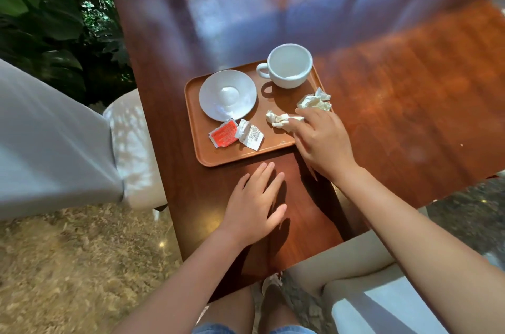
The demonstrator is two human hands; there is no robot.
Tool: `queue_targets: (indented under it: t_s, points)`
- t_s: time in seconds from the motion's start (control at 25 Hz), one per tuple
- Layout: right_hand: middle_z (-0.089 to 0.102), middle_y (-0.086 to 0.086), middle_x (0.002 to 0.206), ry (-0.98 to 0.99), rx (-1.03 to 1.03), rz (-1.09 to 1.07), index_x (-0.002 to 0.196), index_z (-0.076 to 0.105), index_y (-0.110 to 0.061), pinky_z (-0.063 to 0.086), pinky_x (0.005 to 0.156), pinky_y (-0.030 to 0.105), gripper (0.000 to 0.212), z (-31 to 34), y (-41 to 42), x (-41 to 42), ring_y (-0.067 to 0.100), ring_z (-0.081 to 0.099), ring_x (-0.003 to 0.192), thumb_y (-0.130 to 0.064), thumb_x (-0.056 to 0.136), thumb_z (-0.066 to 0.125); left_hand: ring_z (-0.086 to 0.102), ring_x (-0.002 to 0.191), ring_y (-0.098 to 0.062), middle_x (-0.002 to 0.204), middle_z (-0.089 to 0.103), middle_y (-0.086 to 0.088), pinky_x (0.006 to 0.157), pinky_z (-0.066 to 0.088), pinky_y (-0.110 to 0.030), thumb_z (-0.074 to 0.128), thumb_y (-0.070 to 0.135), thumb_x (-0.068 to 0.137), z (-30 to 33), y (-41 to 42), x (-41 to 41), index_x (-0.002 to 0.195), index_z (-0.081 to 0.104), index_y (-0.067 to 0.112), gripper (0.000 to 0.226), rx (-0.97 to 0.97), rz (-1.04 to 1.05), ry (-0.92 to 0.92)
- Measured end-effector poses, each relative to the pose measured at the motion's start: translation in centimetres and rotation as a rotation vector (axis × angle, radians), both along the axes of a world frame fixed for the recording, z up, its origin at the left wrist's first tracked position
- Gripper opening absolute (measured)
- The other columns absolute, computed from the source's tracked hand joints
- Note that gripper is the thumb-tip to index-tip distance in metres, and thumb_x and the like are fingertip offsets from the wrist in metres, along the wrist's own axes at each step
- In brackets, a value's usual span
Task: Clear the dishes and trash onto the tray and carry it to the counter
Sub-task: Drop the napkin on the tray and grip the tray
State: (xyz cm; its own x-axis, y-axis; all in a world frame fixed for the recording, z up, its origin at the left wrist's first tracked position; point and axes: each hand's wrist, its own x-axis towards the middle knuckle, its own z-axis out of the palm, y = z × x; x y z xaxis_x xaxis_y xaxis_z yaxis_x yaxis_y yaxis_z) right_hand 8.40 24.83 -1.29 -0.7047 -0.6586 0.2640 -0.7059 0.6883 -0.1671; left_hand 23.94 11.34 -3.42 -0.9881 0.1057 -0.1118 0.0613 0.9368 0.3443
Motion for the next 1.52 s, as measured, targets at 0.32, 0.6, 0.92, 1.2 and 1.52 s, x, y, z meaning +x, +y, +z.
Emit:
queue_targets:
  t_s: [0.32,0.6,0.92,1.2,1.52]
  points:
    - [0.058,0.020,0.118,-0.254,-0.065,-0.412,0.124,0.055,-0.008,0.043,0.091,0.044,0.035,0.7,1.4,-9.1,0.039,0.049,0.111,-0.015,0.091,0.050,0.046,0.125,-0.036,0.134,0.051,-0.023,0.091,0.043,-0.049,0.051,0.023,0.086,2.1,-13.0,-5.9,0.129,0.051,0.002,0.048,-0.164,0.451,0.224]
    - [0.059,0.020,0.097,-0.348,0.112,-0.404,0.098,0.063,-0.003,0.049,0.073,0.042,0.018,-0.8,-1.1,-11.1,0.039,0.055,0.093,-0.014,0.086,0.053,0.035,0.134,-0.035,0.145,0.039,-0.021,0.093,0.041,-0.051,0.059,0.022,0.086,0.2,-16.1,-9.2,0.137,0.041,0.001,0.058,-0.243,0.415,-0.033]
    - [0.069,0.021,0.094,-0.485,-0.001,-0.543,0.091,0.068,0.000,0.054,0.078,0.047,0.017,-1.3,-1.6,-11.8,0.039,0.061,0.088,-0.007,0.076,0.064,0.049,0.110,-0.037,0.117,0.055,-0.023,0.088,0.043,-0.046,0.057,0.005,0.084,-0.1,-15.8,-9.0,0.131,0.041,-0.001,0.050,0.080,0.602,-0.002]
    - [0.068,0.017,0.101,-0.651,-0.034,-0.581,0.096,0.066,-0.004,0.050,0.082,0.040,0.018,-0.8,-1.4,-11.6,0.034,0.060,0.096,-0.005,0.078,0.063,0.066,0.068,-0.025,0.079,0.067,-0.011,0.074,0.057,-0.040,0.060,0.011,0.086,0.4,-18.2,-10.0,0.097,0.061,0.004,0.014,0.266,0.791,-0.217]
    - [0.064,0.006,0.077,-0.828,-0.014,-0.549,0.092,0.060,-0.007,0.051,0.062,0.030,0.022,0.3,-1.5,-10.9,0.018,0.060,0.065,0.006,0.075,0.059,0.062,0.092,-0.026,0.096,0.063,-0.009,0.079,0.057,-0.045,0.055,0.008,0.089,0.5,-20.4,-8.9,0.098,0.051,0.016,0.012,0.495,0.796,-0.262]
